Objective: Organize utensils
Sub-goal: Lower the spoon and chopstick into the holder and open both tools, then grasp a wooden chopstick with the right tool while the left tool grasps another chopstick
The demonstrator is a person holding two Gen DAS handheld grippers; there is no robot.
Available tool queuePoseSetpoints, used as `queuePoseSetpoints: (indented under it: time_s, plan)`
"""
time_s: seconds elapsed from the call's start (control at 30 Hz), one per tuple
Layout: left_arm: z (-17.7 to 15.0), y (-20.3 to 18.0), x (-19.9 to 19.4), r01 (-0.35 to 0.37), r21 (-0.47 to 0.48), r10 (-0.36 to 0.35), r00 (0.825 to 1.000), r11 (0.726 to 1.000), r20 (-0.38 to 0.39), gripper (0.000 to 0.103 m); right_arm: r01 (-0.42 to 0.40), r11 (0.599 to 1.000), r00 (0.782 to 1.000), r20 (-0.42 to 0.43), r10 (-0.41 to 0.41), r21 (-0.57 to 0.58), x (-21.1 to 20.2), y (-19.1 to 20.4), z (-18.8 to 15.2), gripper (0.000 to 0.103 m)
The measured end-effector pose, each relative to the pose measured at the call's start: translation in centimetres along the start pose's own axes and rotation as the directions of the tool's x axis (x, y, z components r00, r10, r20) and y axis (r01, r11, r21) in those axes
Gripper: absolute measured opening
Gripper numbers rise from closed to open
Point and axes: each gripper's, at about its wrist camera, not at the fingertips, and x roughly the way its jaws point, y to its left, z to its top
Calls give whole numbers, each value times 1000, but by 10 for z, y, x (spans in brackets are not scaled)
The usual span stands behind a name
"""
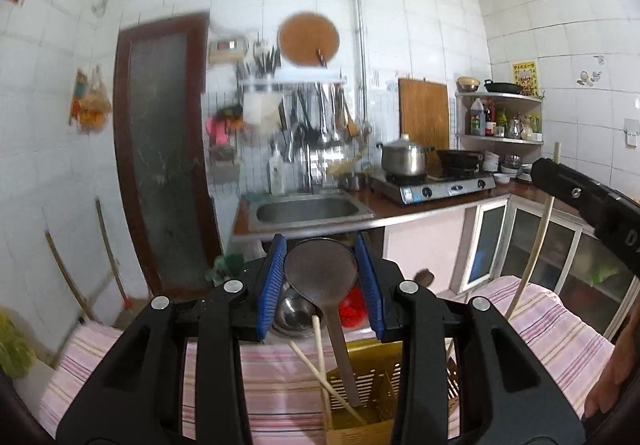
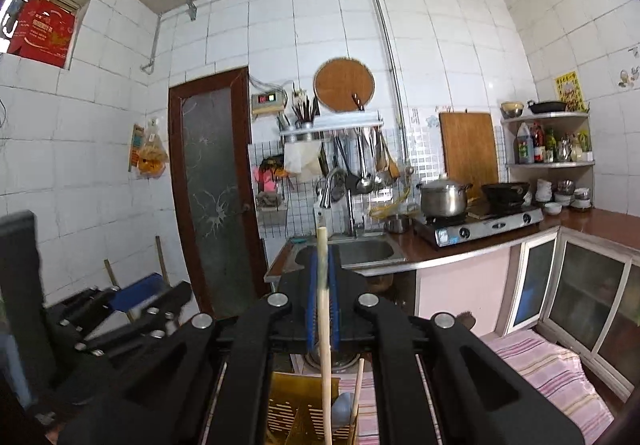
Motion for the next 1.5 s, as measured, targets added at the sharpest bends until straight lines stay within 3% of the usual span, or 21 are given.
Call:
queuePoseSetpoints:
  time_s: [0.2,0.37,0.43,0.47,0.5,0.73,1.0,1.2,1.5]
  plan:
    - [-48,0,44,-12,1,12,995,1000,-97,35,0,1000,991,-131,1,4,37,-9,-45,6]
    - [-67,18,46,-40,-33,34,988,999,-153,40,6,1000,977,-214,-6,-2,42,-12,-70,8]
    - [-67,27,37,-54,-41,46,985,998,-166,65,34,999,973,-229,-36,-11,36,-15,-74,33]
    - [-67,32,28,-70,-45,62,985,997,-160,69,50,999,973,-227,-49,-4,29,-17,-75,62]
    - [-67,37,19,-83,-45,75,985,996,-153,74,56,998,972,-227,-55,-3,23,-19,-76,64]
    - [-61,78,-64,-146,-101,128,978,984,-164,95,83,997,953,-292,-82,-11,-27,-18,-88,68]
    - [-78,94,-141,-179,-100,159,971,979,-177,98,68,996,935,-345,-82,-52,-77,3,-116,79]
    - [-121,104,-150,-213,-110,180,951,971,-252,98,83,995,911,-401,-101,-61,-92,10,-148,80]
    - [-198,109,-121,-249,-116,185,899,962,-396,98,136,987,841,-517,-161,-85,-79,16,-205,80]
